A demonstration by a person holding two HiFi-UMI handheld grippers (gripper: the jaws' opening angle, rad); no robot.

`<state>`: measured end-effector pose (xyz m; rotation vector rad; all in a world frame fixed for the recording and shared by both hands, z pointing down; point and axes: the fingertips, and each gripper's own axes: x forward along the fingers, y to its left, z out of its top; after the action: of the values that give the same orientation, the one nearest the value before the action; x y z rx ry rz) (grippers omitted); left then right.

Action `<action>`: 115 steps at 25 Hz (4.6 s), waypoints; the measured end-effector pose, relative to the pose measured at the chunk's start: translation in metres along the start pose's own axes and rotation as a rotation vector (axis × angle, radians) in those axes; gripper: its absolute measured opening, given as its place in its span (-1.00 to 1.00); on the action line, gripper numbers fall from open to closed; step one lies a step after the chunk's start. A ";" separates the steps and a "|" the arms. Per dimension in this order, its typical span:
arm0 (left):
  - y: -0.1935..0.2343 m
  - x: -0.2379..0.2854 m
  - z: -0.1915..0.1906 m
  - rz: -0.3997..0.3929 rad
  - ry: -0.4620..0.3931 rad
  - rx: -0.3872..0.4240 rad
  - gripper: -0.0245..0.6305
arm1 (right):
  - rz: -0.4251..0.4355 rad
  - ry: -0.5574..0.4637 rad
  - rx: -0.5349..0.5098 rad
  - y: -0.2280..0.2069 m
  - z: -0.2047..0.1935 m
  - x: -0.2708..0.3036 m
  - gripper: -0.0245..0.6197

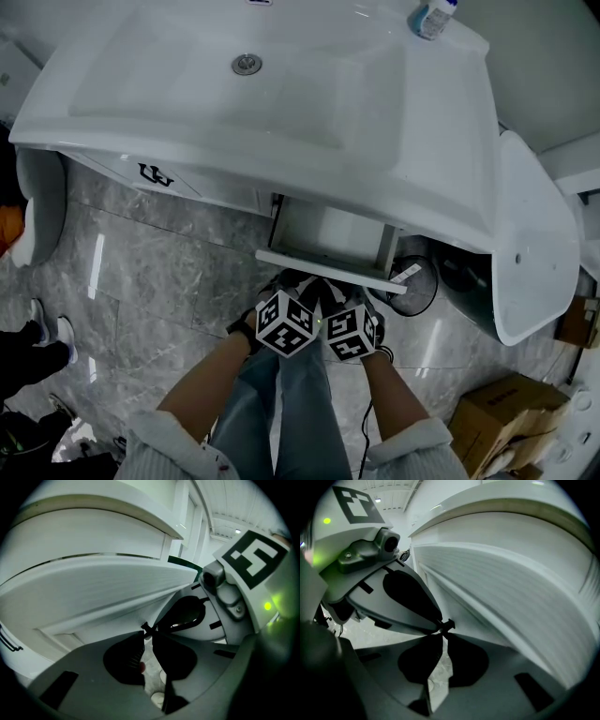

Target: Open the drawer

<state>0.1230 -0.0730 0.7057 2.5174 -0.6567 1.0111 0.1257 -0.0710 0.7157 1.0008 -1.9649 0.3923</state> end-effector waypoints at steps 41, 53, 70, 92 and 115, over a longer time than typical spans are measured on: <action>-0.019 -0.075 0.029 0.025 -0.070 -0.168 -0.76 | -0.005 -0.160 0.340 0.019 0.035 -0.080 -0.78; -0.031 -0.167 0.116 0.069 -0.253 -0.178 -0.76 | -0.024 -0.369 0.442 0.000 0.109 -0.186 -0.78; -0.057 -0.301 0.235 0.084 -0.551 -0.125 -0.76 | -0.030 -0.663 0.458 -0.015 0.219 -0.337 -0.88; -0.096 -0.414 0.286 0.140 -0.725 -0.072 -0.87 | 0.076 -0.821 0.346 0.014 0.269 -0.431 -0.90; -0.106 -0.408 0.281 0.126 -0.705 -0.057 -0.87 | 0.110 -0.795 0.359 0.018 0.262 -0.435 -0.90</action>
<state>0.0743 -0.0011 0.2069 2.7871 -1.0181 0.0948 0.0937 0.0000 0.2134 1.4285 -2.7319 0.4620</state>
